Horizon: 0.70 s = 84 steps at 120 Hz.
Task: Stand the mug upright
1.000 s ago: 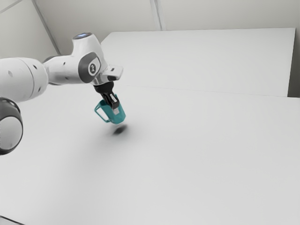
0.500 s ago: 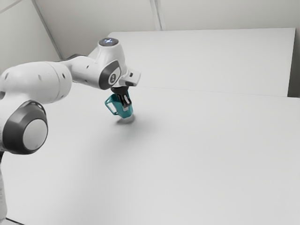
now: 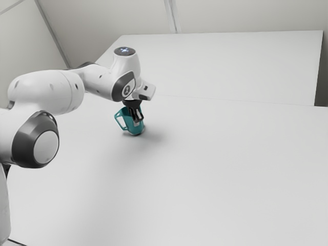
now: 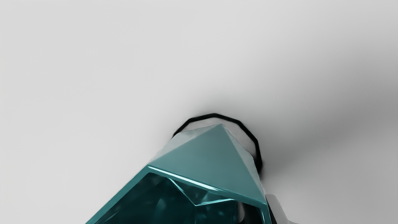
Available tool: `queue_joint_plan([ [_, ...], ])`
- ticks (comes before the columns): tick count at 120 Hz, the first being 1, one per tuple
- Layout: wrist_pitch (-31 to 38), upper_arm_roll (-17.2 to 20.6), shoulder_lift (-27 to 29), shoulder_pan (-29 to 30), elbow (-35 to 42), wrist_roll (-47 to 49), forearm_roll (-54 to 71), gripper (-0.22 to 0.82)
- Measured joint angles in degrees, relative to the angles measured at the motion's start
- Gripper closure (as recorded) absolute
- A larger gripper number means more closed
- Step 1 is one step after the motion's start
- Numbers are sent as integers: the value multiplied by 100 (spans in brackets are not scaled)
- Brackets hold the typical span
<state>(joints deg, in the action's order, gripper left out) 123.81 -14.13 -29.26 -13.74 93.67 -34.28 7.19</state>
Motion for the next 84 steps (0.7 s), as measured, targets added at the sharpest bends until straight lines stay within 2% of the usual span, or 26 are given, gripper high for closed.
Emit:
queue_joint_plan([
  [18,-61,-2,4,-6,4,-47,4,38],
  [34,-109,-2,57,-7,4,-81,15,20],
  [55,-198,-2,255,-7,13,-115,34,9],
  [84,-429,-27,987,3,158,-108,28,3],
])
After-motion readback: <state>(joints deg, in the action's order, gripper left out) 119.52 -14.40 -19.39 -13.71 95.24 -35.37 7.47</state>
